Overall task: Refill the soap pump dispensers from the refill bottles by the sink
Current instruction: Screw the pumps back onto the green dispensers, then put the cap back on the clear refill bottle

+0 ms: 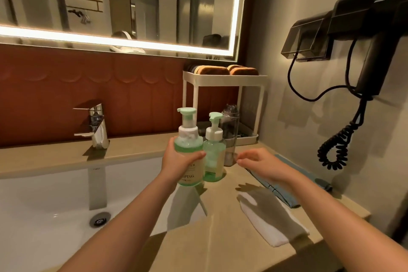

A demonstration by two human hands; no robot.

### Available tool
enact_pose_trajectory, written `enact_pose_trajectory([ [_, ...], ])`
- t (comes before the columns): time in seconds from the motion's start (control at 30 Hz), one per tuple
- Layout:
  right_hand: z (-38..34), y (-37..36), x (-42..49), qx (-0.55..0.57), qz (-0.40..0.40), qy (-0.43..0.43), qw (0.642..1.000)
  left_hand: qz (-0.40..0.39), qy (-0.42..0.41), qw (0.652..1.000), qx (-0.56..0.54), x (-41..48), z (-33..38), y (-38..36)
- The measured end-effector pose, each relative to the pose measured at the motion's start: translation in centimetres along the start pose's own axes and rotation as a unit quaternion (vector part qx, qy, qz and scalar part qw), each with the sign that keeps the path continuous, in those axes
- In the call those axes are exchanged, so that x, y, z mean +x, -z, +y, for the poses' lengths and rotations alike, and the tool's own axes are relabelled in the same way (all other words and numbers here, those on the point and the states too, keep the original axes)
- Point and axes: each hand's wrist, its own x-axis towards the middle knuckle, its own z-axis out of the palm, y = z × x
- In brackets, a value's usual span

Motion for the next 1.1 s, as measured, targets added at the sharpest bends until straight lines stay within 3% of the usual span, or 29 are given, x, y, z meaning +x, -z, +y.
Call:
enact_pose_trajectory([
  [0.47,4.5,1.5,4.4,-0.059,0.012,-0.035,0.998,-0.002,-0.008,1.000,0.028,8.6,-3.9,-1.1],
  [0.73,5.5,1.3,4.9,-0.064,0.023,-0.036,0.997,-0.096,-0.001,0.995,0.016,9.0,-4.3,-1.1],
  [0.9,4.2,1.5,7.3,-0.037,0.114,-0.025,0.992,-0.117,0.031,0.993,0.017,8.6,-3.2,-1.6],
  [1.0,2.4,2.5,9.6,0.051,0.186,0.001,0.981,-0.085,0.043,0.995,0.017,8.5,-2.7,-1.8],
  [1.1,1.2,2.9,11.9,0.085,0.188,0.018,0.978,0.058,0.020,0.998,0.011,8.0,-2.4,-2.1],
])
